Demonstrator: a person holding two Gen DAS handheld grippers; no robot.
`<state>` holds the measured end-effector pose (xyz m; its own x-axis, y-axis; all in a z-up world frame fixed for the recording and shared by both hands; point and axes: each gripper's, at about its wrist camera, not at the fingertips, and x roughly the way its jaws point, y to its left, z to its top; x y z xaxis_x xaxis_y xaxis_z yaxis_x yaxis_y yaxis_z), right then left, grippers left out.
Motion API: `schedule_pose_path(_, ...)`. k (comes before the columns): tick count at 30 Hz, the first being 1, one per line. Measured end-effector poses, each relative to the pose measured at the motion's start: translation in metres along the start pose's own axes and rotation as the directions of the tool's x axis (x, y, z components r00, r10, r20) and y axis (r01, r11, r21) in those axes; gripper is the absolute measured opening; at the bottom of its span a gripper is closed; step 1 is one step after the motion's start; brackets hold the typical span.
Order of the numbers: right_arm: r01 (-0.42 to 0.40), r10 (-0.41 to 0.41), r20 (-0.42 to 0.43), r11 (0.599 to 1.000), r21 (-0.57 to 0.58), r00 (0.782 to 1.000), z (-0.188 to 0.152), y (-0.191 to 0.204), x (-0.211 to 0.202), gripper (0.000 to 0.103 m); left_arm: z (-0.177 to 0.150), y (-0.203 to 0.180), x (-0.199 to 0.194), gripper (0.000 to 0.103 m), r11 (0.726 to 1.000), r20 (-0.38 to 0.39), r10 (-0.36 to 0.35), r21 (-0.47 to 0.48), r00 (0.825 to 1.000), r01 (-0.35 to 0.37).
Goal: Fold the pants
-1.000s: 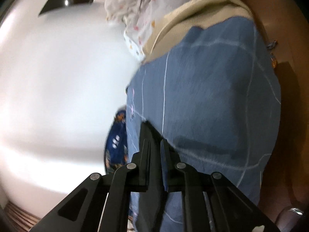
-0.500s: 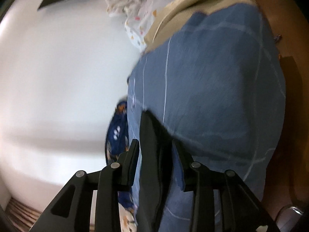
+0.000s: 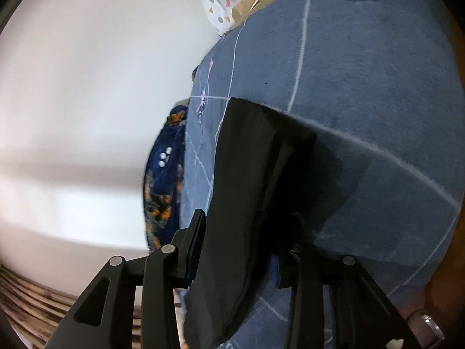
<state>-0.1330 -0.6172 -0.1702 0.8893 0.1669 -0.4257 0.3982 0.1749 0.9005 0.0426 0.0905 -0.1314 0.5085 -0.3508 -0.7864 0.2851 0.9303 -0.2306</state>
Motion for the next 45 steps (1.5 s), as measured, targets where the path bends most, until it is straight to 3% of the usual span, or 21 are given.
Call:
schedule_pose_path(2, 0.101, -0.101, 0.0, 0.994, -0.036, 0.995, 0.0, 0.002, 0.004, 0.001, 0.0, 0.0, 0.0, 0.02, 1.0, -0.001, -0.001, 0.0, 1.0, 0.001)
schedule_pose_path(7, 0.282, -0.269, 0.086, 0.928, -0.243, 0.959, -0.003, 0.031, 0.006, 0.002, -0.001, 0.0, 0.0, 0.02, 1.0, 0.002, -0.007, -0.004, 1.0, 0.007)
schedule_pose_path(13, 0.264, -0.25, 0.092, 0.943, -0.203, 0.964, 0.003, 0.024, 0.004, 0.002, 0.002, 0.0, 0.0, 0.021, 1.0, 0.004, -0.014, -0.011, 1.0, 0.014)
schedule_pose_path(19, 0.183, -0.173, 0.08, 0.972, -0.147, 0.982, -0.001, 0.011, -0.001, 0.001, 0.003, -0.002, 0.001, 0.026, 1.0, 0.005, -0.01, 0.009, 1.0, 0.01)
schedule_pose_path(22, 0.184, -0.174, 0.082, 0.973, -0.141, 0.981, -0.002, 0.012, 0.0, 0.001, 0.002, -0.011, 0.002, 0.037, 0.999, 0.005, 0.006, 0.053, 1.0, -0.007)
schedule_pose_path(26, 0.195, -0.185, 0.084, 0.972, -0.132, 0.979, -0.002, 0.014, 0.001, 0.002, -0.001, -0.03, 0.006, 0.058, 0.988, -0.001, 0.04, 0.152, 0.999, -0.04)
schedule_pose_path(29, 0.203, -0.193, 0.086, 0.971, -0.124, 0.977, -0.003, 0.016, 0.002, 0.002, -0.005, -0.047, 0.011, 0.066, 0.966, 0.003, 0.108, 0.236, 0.994, -0.106)
schedule_pose_path(33, 0.192, -0.183, 0.086, 0.975, -0.113, 0.979, -0.003, 0.014, 0.002, 0.002, -0.007, -0.047, 0.013, 0.091, 0.952, 0.022, 0.195, 0.236, 0.98, -0.195)
schedule_pose_path(39, 0.192, -0.183, 0.09, 0.975, -0.115, 0.979, -0.004, 0.014, 0.001, 0.002, -0.002, -0.03, 0.011, 0.091, 0.968, 0.006, 0.203, 0.152, 0.979, -0.201)
schedule_pose_path(45, 0.205, -0.194, 0.092, 0.972, -0.119, 0.977, -0.005, 0.016, 0.002, 0.002, -0.007, -0.039, 0.006, 0.091, 0.956, 0.016, 0.236, 0.177, 0.972, -0.235)
